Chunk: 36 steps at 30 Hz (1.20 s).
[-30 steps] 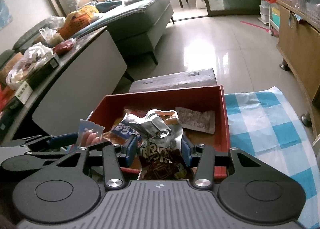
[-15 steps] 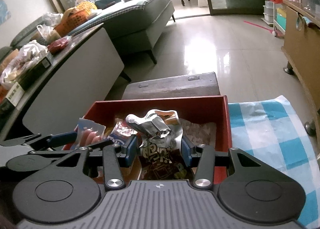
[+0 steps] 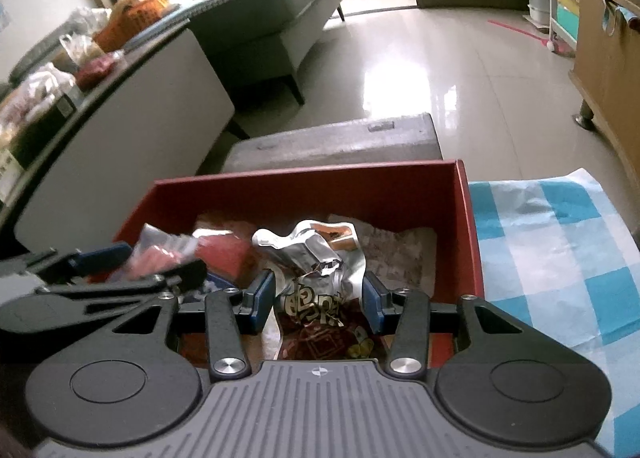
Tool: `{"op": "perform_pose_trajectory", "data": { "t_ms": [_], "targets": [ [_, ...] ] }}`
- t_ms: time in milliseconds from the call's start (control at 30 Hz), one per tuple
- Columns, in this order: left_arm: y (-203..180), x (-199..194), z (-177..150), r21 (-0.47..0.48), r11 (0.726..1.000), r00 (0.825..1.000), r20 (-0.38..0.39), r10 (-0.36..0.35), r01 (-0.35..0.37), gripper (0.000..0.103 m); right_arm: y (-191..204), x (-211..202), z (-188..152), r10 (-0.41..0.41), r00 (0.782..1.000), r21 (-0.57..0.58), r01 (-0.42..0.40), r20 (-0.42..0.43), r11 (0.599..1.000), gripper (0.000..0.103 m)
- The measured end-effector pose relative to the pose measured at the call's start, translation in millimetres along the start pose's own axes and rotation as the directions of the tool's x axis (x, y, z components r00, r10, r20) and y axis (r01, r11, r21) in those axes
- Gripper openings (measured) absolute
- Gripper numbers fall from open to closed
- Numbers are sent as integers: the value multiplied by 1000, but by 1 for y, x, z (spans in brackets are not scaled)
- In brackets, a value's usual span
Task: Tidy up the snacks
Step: 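Lower both packs into the red box and open both tools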
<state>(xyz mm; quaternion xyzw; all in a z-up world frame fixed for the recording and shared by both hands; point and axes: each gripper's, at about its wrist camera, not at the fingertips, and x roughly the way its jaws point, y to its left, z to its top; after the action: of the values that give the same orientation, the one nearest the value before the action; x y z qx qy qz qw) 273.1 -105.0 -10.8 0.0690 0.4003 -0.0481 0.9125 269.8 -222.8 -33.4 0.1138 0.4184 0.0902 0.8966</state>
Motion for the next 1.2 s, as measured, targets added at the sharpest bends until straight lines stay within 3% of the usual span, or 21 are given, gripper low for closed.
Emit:
{"op": "perform_pose_trajectory", "data": {
  "t_ms": [367, 567, 1200],
  "targets": [
    [8, 4, -2, -38, 999, 999, -24, 20, -21, 81, 2, 4, 0, -21, 1000, -21, 21, -5, 1000, 57],
    [9, -1, -3, -48, 999, 999, -34, 21, -22, 81, 4, 1, 3, -44, 999, -31, 44, 14, 999, 67],
    [14, -26, -7, -52, 999, 1000, -21, 8, -9, 82, 26, -33, 12, -37, 996, -68, 43, 82, 997, 71]
  ]
}}
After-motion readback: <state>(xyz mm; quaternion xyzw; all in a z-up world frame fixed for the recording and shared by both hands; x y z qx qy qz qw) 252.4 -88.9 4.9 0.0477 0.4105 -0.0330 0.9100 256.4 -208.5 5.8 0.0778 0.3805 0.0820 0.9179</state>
